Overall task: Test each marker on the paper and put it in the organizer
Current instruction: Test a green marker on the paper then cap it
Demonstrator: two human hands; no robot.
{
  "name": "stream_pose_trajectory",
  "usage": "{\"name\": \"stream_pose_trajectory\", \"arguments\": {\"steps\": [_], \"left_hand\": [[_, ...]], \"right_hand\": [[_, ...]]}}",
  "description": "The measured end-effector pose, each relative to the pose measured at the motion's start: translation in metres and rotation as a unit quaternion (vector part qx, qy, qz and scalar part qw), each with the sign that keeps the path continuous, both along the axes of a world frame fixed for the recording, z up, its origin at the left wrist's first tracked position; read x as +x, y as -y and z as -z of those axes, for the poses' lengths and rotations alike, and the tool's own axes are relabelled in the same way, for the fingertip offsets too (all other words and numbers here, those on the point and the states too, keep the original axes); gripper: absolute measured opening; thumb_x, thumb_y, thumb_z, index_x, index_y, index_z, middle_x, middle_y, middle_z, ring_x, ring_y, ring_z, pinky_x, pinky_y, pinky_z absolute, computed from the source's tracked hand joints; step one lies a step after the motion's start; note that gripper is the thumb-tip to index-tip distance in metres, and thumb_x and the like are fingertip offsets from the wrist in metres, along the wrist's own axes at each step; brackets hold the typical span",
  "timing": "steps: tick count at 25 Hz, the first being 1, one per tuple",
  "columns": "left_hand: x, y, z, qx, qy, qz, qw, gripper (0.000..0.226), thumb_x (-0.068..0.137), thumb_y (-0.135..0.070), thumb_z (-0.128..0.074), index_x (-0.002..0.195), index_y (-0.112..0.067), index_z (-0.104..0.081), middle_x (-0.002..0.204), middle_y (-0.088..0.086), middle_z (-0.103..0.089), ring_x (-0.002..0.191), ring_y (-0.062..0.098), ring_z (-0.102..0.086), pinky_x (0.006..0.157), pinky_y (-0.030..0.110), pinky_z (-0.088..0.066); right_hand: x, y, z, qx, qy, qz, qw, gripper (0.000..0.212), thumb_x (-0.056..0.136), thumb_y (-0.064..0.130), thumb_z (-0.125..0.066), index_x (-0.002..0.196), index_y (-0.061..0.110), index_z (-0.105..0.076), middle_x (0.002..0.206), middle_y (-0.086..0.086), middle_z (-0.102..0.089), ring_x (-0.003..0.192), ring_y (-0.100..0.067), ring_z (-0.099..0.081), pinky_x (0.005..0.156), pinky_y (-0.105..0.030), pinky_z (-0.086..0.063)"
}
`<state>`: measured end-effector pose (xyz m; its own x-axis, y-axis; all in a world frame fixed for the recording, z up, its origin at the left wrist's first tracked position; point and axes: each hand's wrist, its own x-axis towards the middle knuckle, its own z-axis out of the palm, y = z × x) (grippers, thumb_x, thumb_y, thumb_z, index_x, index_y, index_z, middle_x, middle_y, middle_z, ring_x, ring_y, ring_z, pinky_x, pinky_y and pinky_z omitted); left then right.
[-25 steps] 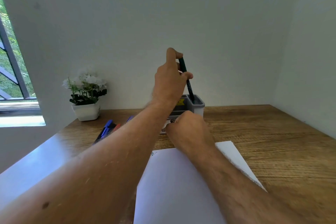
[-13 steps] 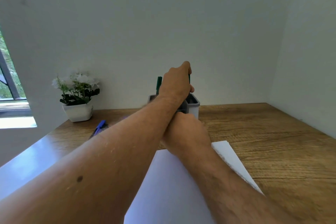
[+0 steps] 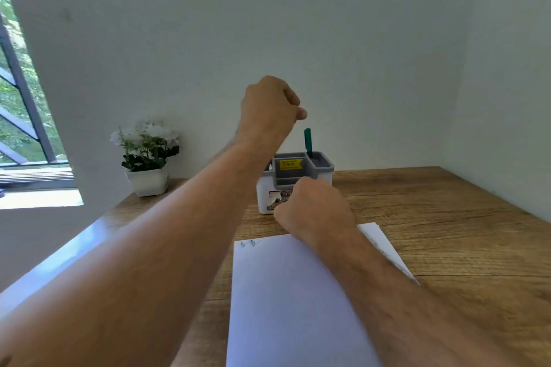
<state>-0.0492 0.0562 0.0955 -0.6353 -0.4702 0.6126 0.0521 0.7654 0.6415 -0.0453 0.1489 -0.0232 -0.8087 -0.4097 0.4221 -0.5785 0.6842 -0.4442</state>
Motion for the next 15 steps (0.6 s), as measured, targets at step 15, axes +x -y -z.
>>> {"name": "stream_pose_trajectory", "arguments": {"steps": [15], "left_hand": [[0.07,0.079,0.1,-0.098,0.241,-0.131,0.957,0.012,0.076,-0.016,-0.081,0.069,-0.024,-0.074,0.07,-0.005,-0.068,0.069,0.013,-0.063,0.061,0.025,-0.051]], "right_hand": [[0.002,-0.001,-0.007,0.04,0.042,-0.009,0.998,0.013,0.073,0.028,-0.055,0.064,0.019,-0.05,0.066,0.0,-0.054,0.062,-0.018,-0.054,0.052,-0.026,-0.039]]}}
